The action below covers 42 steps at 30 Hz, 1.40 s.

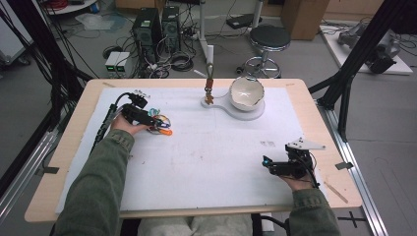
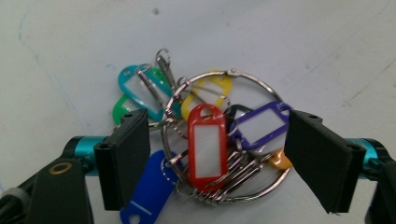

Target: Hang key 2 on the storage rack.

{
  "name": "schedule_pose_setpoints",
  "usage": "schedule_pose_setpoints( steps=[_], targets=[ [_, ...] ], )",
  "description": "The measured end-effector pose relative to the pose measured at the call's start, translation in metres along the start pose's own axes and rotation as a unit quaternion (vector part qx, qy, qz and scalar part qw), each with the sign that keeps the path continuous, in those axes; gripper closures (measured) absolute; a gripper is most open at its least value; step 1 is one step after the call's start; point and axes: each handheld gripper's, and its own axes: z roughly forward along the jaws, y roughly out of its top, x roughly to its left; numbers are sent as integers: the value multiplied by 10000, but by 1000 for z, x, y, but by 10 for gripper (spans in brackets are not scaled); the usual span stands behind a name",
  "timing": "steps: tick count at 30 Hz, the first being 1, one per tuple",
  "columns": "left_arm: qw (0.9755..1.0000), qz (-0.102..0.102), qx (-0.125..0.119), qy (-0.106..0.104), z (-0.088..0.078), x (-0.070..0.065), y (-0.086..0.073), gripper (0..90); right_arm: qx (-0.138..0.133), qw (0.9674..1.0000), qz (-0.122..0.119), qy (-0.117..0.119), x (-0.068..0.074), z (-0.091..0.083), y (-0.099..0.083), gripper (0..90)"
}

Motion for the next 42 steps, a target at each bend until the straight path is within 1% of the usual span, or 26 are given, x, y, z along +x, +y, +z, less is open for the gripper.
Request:
schedule_pose_setpoints(
  steps=[2, 3, 6, 8, 9, 10, 11, 13, 16, 18, 19, 20, 21, 22, 23, 25, 26, 28, 30, 31, 34, 35, 36, 38, 39, 42],
  targets=[
    [10000, -22, 18, 3, 0, 0, 0, 302, -10, 10000, -21, -13, 0, 0, 0, 8],
    [10000, -7, 46, 31, 0, 1, 0, 302, -10, 10000, -21, -13, 0, 0, 0, 8],
    [10000, -20, 13, 9, 1, 1, 0, 377, -39, 10000, -27, -27, -1, 0, 0, 8],
    [10000, -31, 32, 62, 2, 2, 0, 391, -34, 10000, -13, -34, 0, 0, 0, 8],
    [9999, -90, 30, 80, 3, 2, -1, 414, -43, 10000, -4, -33, 0, 0, 0, 8],
    [9997, -120, 102, 173, 5, 3, -1, 435, -39, 10000, -24, -28, 0, 0, 0, 8],
    [9997, -120, 102, 173, 5, 3, -1, 447, -40, 10000, -17, -27, 0, 0, 0, 8],
    [9995, -221, 134, 161, 7, 4, -1, 479, -46, 10000, -12, -20, 0, 0, 0, 8],
    [9994, -248, 134, 190, 10, 4, -2, 527, -33, 10000, 7, -25, 0, 0, 0, 8],
    [9994, -238, 139, 199, 10, 5, -2, 587, -39, 10000, 24, -30, 0, 0, 0, 8],
    [9996, -192, 127, 192, 10, 5, -2, 608, -40, 10000, 22, -30, 0, 0, 0, 8],
    [9995, -84, 46, 289, 8, 3, -2, 646, -58, 10000, 25, -31, 0, -1, 0, 8],
    [9995, -84, 46, 289, 8, 3, -2, 719, -75, 10000, 13, -28, -1, -1, 0, 8],
    [9995, -62, 11, 317, 7, 3, -2, 765, -77, 10000, 31, -33, -1, -1, 0, 8],
    [9997, -144, -132, 157, 3, 5, -1, 864, -75, 10000, 24, -34, -1, -1, 0, 8],
    [9997, -106, -91, 204, 2, 4, -1, 871, -81, 10000, 14, -19, -1, -1, 0, 8],
    [9998, -79, 1, 154, 4, 5, -2, 872, -83, 10000, 18, -28, -1, -1, 0, 8],
    [9999, -82, 14, 127, 3, 6, -3, 874, -94, 10000, 14, -27, -1, -2, 0, 8],
    [9999, -42, 8, 166, 2, 5, -3, 875, -100, 9999, 24, -28, 0, -2, 0, 8],
    [9998, 31, -41, 175, 0, 4, -3, 875, -100, 9999, 24, -25, -1, -2, 0, 8],
    [9998, 87, -112, 172, -2, 3, -2, 875, -102, 9999, 35, -40, -1, -2, 0, 8],
    [9998, 86, -126, 161, -3, 3, -1, 875, -105, 9999, 37, -44, 0, -2, 0, 8],
    [9998, 25, -138, 126, -4, 3, -1, 875, -105, 9999, 37, -44, 0, -2, 0, 8],
    [9997, 66, -152, 158, -6, 1, -1, 875, -84, 9999, 57, -37, 0, -2, -1, 8],
    [9994, 148, -250, 189, -11, -1, -1, 876, -86, 9999, 52, -37, 0, -2, -1, 8],
    [9988, 175, -427, 184, -20, -1, 0, 876, -90, 9999, 43, -36, -1, -3, -1, 8]
  ],
)
